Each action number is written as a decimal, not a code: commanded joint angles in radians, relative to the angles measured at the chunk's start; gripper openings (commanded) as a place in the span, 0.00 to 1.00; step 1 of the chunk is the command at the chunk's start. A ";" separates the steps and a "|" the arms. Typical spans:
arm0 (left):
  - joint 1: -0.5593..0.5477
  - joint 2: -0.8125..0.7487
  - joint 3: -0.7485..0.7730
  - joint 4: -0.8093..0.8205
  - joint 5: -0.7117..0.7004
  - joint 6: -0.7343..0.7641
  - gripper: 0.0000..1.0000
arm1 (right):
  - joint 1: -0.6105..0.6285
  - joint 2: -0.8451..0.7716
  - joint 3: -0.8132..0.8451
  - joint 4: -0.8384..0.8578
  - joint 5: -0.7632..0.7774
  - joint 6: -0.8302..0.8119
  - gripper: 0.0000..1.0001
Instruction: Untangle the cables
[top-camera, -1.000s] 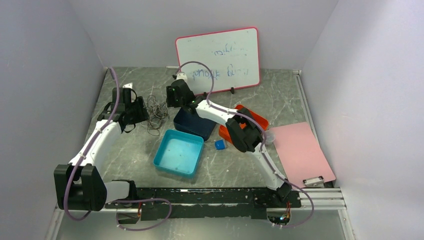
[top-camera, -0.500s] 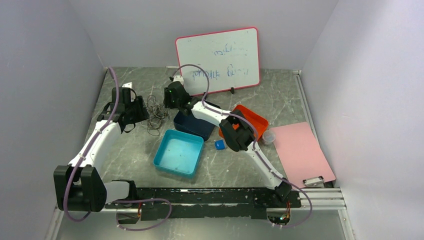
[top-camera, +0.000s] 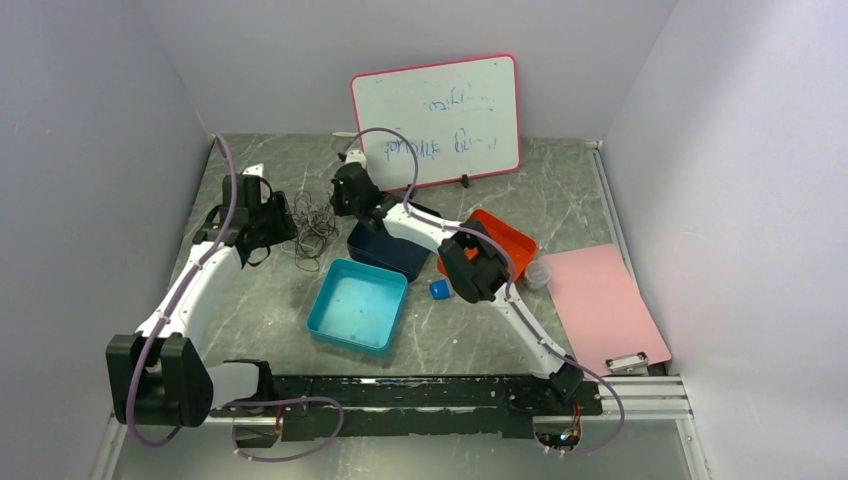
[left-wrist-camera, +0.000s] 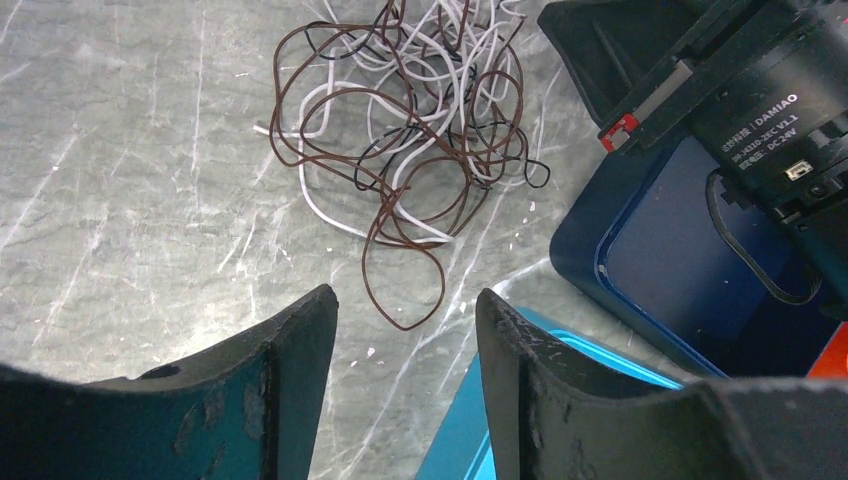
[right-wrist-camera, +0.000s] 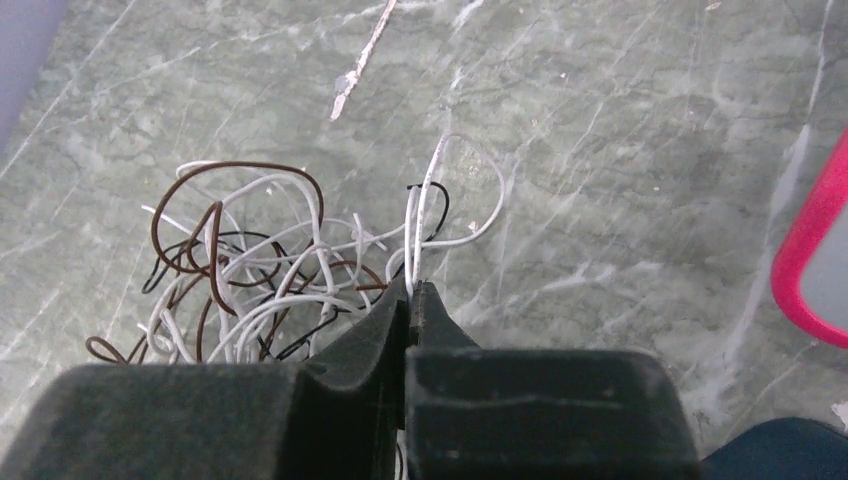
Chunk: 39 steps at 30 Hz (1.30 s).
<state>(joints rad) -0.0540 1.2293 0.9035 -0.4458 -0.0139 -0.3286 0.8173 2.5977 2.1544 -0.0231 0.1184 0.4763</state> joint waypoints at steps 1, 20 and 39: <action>0.008 -0.047 -0.018 0.023 -0.007 -0.001 0.60 | -0.001 -0.095 -0.069 0.102 -0.008 -0.060 0.00; 0.067 -0.258 -0.110 0.192 0.135 0.007 0.78 | -0.005 -0.459 -0.272 0.051 -0.141 -0.138 0.00; 0.083 -0.122 -0.091 0.410 0.364 -0.075 0.74 | -0.022 -0.464 -0.231 -0.016 -0.385 -0.127 0.00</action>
<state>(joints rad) 0.0170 1.1011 0.7696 -0.1013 0.2855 -0.4217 0.8040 2.1471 1.9095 -0.0322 -0.1890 0.3809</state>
